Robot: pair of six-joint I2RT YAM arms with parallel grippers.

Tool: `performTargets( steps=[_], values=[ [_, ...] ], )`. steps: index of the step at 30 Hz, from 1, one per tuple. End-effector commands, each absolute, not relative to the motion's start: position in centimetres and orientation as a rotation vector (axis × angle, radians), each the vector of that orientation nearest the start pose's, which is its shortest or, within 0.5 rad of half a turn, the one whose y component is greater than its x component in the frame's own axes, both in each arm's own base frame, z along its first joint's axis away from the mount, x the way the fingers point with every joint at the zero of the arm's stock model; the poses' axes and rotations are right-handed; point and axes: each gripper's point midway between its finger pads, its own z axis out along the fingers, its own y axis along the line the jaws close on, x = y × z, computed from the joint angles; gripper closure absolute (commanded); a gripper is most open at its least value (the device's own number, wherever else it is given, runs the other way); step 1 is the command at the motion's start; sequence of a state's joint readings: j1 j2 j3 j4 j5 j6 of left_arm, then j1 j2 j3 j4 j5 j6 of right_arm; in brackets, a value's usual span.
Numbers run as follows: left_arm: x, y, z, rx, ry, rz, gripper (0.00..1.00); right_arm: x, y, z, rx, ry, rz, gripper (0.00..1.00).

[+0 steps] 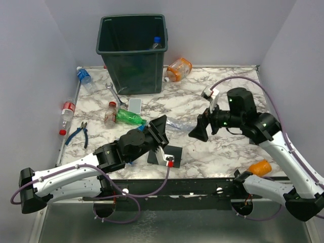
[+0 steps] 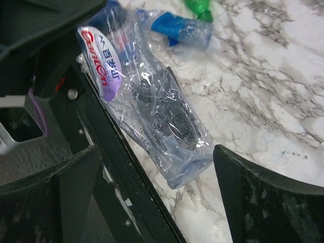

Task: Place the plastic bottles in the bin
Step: Pick up the plastic bottle at the center of the board.

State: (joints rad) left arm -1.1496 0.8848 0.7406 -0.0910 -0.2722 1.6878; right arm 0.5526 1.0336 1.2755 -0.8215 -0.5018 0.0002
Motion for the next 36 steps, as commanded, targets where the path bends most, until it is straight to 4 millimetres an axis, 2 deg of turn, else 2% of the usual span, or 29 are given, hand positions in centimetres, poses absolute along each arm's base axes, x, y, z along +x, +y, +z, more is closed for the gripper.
performTargets(
  steps=[1, 4, 8, 11, 15, 16, 18, 22, 27, 28, 31, 33, 36],
  values=[
    [20.7, -25.2, 30.1, 1.824, 0.437, 0.663, 1.0, 18.4, 24.2, 28.3, -1.011, 1.926, 0.827, 0.05],
    [20.7, -24.7, 30.3, 1.845, 0.439, 0.674, 1.0, 18.5, 25.4, 28.3, -1.04, 1.881, 0.786, 0.06],
    [20.4, -24.4, 30.6, 1.861, 0.432, 0.669, 1.0, 19.4, 26.0, 27.1, -1.086, 1.878, 0.649, 0.09],
    [20.4, -24.4, 31.1, 1.868, 0.426, 0.674, 1.0, 19.6, 26.7, 25.9, -1.156, 1.866, 0.515, 0.12],
    [20.3, -24.6, 31.8, 1.872, 0.408, 0.671, 1.0, 20.3, 27.2, 24.2, -1.204, 1.855, 0.29, 0.2],
    [20.3, -24.7, 31.9, 1.872, 0.404, 0.669, 1.0, 20.8, 27.2, 24.0, -1.2, 1.85, 0.238, 0.24],
    [20.3, -24.9, 32.0, 1.874, 0.397, 0.668, 1.0, 21.7, 26.8, 23.7, -1.173, 1.837, 0.148, 0.37],
    [20.2, -24.9, 32.0, 1.871, 0.397, 0.658, 1.0, 22.8, 26.1, 24.7, -1.094, 1.776, 0.069, 0.64],
    [20.2, -24.9, 31.9, 1.867, 0.41, 0.648, 1.0, 23.3, 25.3, 26.5, -1.018, 1.715, 0.052, 0.84],
    [20.2, -24.9, 31.9, 1.863, 0.416, 0.645, 0.92, 23.2, 25.3, 26.9, -1.008, 1.703, 0.065, 0.88],
    [20.1, -25.0, 32.6, 1.819, 0.451, 0.604, 0.57, 22.7, 25.3, 28.5, -0.949, 1.655, 0.136, 0.97],
    [20.1, -25.1, 33.3, 1.755, 0.51, 0.552, 0.04, 22.3, 25.2, 29.4, -0.902, 1.632, 0.194, 0.99],
    [20.2, -25.0, 34.7, 1.616, 0.626, 0.445, 0.01, 21.4, 25.1, 30.5, -0.816, 1.605, 0.31, 0.99]
  ],
)
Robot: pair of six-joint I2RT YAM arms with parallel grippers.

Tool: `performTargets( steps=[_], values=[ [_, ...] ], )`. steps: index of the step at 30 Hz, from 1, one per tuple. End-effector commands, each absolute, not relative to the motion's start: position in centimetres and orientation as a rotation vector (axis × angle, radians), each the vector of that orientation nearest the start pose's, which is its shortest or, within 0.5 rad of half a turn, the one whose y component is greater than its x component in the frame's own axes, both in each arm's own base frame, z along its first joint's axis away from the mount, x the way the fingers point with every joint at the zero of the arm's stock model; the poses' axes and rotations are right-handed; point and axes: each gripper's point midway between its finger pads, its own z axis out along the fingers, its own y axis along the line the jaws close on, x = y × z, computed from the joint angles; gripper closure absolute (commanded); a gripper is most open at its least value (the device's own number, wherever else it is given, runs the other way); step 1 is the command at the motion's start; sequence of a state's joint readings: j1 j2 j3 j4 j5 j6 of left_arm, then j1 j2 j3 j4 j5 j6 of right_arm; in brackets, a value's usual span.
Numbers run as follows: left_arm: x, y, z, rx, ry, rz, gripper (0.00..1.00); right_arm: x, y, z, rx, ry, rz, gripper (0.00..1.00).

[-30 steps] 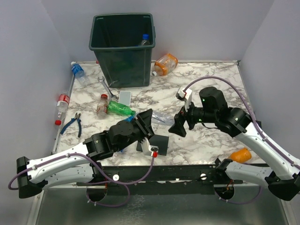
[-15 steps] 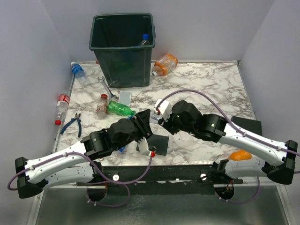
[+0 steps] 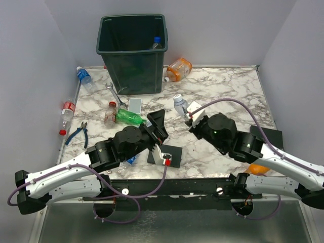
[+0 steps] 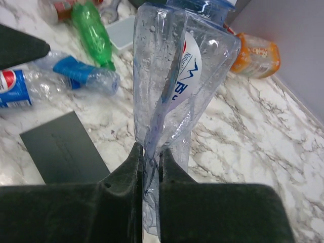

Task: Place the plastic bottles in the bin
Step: Pick up the plastic bottle at the center of the board.

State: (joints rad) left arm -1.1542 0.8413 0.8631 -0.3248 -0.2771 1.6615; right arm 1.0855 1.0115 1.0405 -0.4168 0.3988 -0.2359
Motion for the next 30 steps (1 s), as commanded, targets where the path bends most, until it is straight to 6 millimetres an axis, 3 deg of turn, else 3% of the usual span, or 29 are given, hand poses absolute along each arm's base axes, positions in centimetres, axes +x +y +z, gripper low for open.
performTargets(
  steps=[1, 4, 7, 10, 14, 17, 20, 23, 26, 29, 30],
  values=[
    [20.0, -25.1, 35.4, 1.543, 0.672, 0.376, 0.01, 21.0, 25.1, 30.8, -0.784, 1.598, 0.356, 0.99],
    [19.1, -25.5, 38.5, 1.227, 0.853, 0.043, 0.01, 19.7, 25.4, 31.7, -0.678, 1.547, 0.53, 1.0],
    [19.2, -25.5, 42.2, 0.752, 1.077, -0.367, 0.01, 18.0, 26.3, 31.3, -0.618, 1.483, 0.723, 0.99],
    [19.3, -26.9, 42.9, 0.475, 1.2, -0.67, 0.01, 16.6, 27.0, 31.5, -0.58, 1.413, 0.871, 1.0],
    [18.0, -30.3, 44.0, 0.337, 1.177, -1.042, 0.01, 16.0, 27.5, 31.0, -0.574, 1.393, 0.94, 1.0],
    [19.9, -31.2, 45.0, 0.257, 1.233, -1.145, 0.01, 16.0, 27.6, 30.7, -0.571, 1.398, 0.943, 0.99],
    [22.3, -32.4, 44.7, 0.282, 1.335, -1.201, 0.01, 16.3, 27.7, 30.4, -0.575, 1.405, 0.925, 1.0],
    [22.7, -33.7, 44.0, 0.332, 1.395, -1.252, 0.01, 16.5, 27.9, 30.2, -0.595, 1.416, 0.904, 1.0],
    [23.2, -34.1, 43.5, 0.354, 1.431, -1.232, 0.13, 16.5, 28.1, 29.9, -0.608, 1.421, 0.9, 1.0],
    [23.2, -34.6, 42.9, 0.386, 1.47, -1.232, 0.3, 16.6, 28.1, 29.8, -0.608, 1.424, 0.894, 0.99],
    [23.2, -34.8, 42.7, 0.398, 1.485, -1.234, 0.31, 16.6, 28.0, 29.8, -0.607, 1.426, 0.891, 1.0]
  ],
)
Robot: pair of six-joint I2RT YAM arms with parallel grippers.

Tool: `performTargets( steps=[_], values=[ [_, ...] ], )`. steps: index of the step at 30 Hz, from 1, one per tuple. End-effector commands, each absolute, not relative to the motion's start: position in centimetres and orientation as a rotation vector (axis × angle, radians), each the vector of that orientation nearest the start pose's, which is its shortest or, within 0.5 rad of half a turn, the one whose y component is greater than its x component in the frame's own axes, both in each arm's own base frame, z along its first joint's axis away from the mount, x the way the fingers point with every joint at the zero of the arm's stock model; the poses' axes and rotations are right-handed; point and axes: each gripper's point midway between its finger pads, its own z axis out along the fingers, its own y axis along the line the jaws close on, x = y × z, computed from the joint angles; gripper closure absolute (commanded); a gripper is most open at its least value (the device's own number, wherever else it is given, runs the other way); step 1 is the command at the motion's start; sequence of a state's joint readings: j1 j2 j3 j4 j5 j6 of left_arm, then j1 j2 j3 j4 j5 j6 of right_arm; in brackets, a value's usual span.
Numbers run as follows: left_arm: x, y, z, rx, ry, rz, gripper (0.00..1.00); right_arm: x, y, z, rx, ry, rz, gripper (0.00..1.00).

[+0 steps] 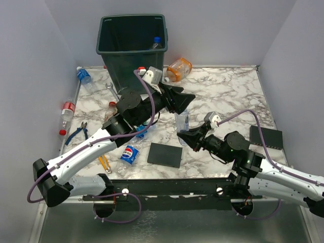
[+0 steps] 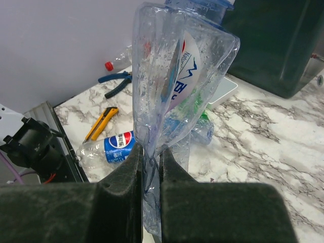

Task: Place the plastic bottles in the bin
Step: Pick up the plastic bottle at the center of the board.

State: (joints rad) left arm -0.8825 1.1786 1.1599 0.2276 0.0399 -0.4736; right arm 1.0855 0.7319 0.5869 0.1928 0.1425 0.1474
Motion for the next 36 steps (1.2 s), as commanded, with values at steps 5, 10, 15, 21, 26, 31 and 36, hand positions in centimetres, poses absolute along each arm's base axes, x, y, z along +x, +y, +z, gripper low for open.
performTargets(
  steps=[5, 10, 15, 21, 26, 31, 36],
  values=[
    [22.8, -34.9, 42.0, 0.448, 1.539, -1.22, 0.18, 16.9, 27.4, 30.0, -0.591, 1.43, 0.859, 1.0],
    [23.0, -34.4, 40.5, 0.476, 1.617, -1.155, 0.27, 17.4, 26.8, 30.3, -0.575, 1.43, 0.818, 0.99],
    [22.7, -34.7, 39.5, 0.508, 1.651, -1.156, 0.38, 17.6, 26.9, 30.4, -0.577, 1.431, 0.804, 1.0],
    [22.0, -35.7, 38.7, 0.573, 1.676, -1.198, 0.39, 17.9, 27.1, 30.3, -0.577, 1.435, 0.789, 1.0],
    [21.7, -36.0, 38.1, 0.607, 1.687, -1.21, 0.71, 17.9, 26.9, 30.5, -0.575, 1.43, 0.784, 0.99],
    [22.4, -35.6, 38.8, 0.587, 1.661, -1.164, 1.0, 17.6, 27.6, 30.4, -0.607, 1.449, 0.808, 0.64],
    [25.6, -33.3, 42.2, 0.478, 1.571, -0.974, 1.0, 16.2, 28.5, 31.6, -0.633, 1.499, 0.912, 0.0]
  ],
)
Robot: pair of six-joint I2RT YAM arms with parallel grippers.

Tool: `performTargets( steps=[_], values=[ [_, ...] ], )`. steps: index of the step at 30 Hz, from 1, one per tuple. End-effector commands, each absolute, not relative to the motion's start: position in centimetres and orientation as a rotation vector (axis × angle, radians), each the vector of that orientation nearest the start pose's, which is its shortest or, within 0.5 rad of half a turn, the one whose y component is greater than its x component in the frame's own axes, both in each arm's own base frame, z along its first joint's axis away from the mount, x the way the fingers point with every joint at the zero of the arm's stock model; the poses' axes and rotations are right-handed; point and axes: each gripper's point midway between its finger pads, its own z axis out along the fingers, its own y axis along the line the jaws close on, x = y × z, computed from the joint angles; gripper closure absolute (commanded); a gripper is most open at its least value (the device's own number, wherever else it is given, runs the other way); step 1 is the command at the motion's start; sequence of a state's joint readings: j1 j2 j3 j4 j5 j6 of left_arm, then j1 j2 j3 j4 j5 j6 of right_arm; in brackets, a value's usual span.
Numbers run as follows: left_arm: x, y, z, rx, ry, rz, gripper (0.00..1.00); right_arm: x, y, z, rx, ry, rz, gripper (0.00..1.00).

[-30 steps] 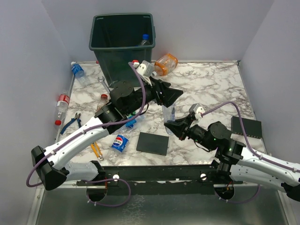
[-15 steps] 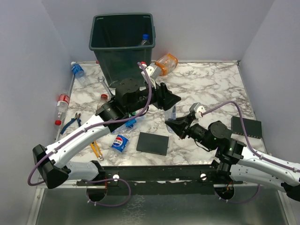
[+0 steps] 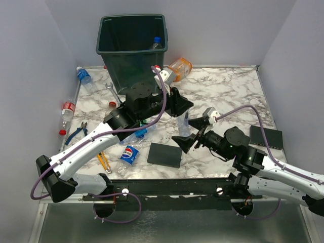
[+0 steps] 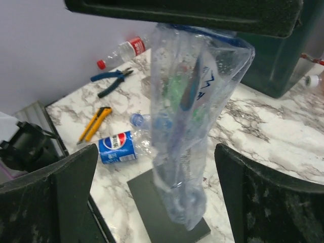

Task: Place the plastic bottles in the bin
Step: Pick up the plastic bottle at the center of the board, then place the plastic bottle in the trash bin.

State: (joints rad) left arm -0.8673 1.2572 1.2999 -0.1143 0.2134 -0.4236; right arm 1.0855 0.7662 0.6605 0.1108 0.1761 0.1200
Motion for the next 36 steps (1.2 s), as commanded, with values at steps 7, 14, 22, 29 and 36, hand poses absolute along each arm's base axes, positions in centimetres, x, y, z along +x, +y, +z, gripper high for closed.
performTargets(
  steps=[7, 14, 22, 29, 36],
  values=[
    [32.4, -26.9, 51.9, 0.251, 1.366, -0.619, 1.0, 14.6, 28.1, 35.2, -0.647, 1.529, 0.991, 0.0],
    [40.4, -16.2, 59.4, -0.083, 1.118, -0.271, 1.0, 14.3, 23.2, 37.9, -0.456, 1.403, 0.988, 0.0],
    [47.8, -6.8, 58.3, -0.409, 0.866, -0.131, 1.0, 14.6, 20.5, 34.2, -0.251, 1.388, 1.039, 0.0],
    [53.3, -4.7, 53.7, -0.471, 0.94, 0.058, 1.0, 15.5, 19.6, 31.3, -0.222, 1.49, 0.947, 0.0],
    [56.2, -5.3, 51.3, -0.465, 1.044, 0.107, 0.61, 16.1, 18.9, 30.4, -0.201, 1.498, 0.893, 0.0]
  ],
)
